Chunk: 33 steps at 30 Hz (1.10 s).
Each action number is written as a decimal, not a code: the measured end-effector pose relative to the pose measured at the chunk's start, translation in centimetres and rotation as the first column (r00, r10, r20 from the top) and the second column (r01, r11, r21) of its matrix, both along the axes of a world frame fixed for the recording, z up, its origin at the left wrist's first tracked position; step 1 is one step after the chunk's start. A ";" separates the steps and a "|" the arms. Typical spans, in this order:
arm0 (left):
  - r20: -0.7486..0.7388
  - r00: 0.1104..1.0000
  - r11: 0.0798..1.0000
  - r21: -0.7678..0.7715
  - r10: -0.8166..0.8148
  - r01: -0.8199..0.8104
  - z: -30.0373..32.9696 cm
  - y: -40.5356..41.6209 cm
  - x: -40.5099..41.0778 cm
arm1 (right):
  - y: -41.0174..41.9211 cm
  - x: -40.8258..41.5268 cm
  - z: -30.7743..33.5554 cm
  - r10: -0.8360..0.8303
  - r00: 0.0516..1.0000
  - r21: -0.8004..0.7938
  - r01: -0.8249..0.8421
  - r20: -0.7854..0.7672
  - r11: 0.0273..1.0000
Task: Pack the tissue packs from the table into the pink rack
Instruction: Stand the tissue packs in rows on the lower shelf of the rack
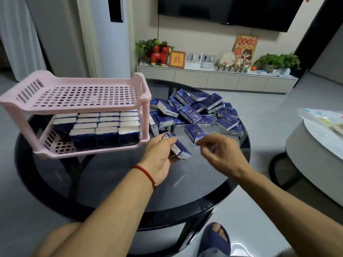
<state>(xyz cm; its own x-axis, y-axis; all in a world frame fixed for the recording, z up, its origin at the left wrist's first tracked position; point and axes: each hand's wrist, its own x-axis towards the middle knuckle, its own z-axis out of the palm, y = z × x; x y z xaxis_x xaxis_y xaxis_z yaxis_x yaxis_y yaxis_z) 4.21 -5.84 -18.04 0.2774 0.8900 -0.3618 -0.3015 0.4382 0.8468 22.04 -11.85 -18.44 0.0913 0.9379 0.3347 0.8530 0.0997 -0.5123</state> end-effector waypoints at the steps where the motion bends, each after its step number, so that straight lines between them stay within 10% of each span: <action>1: 0.017 1.000 1.000 -0.008 -0.004 0.004 0.0 0.0 -0.2 | 0.6 1.0 -0.3 -0.092 0.994 0.060 0.088 0.066 0.994; 7: 0.089 0.994 0.994 -0.083 -0.070 0.077 -0.4 0.1 -1.9 | 2.0 6.3 -2.6 -0.435 0.901 -0.043 0.435 0.003 0.900; 13: 0.102 0.992 0.991 -0.102 -0.079 0.089 0.1 -0.6 -1.9 | 1.0 5.8 -2.9 -0.149 0.970 -0.277 0.199 0.190 0.940; 24: 0.092 0.995 0.999 -0.033 -0.039 0.042 -0.1 -1.5 -3.9 | -1.6 0.4 1.8 0.145 0.987 -0.011 -0.146 -0.064 0.989; 33: 0.210 0.977 0.998 0.067 -0.028 0.014 0.2 -2.7 -6.9 | 0.4 -7.2 2.4 0.060 0.989 -0.050 -0.067 -0.132 0.996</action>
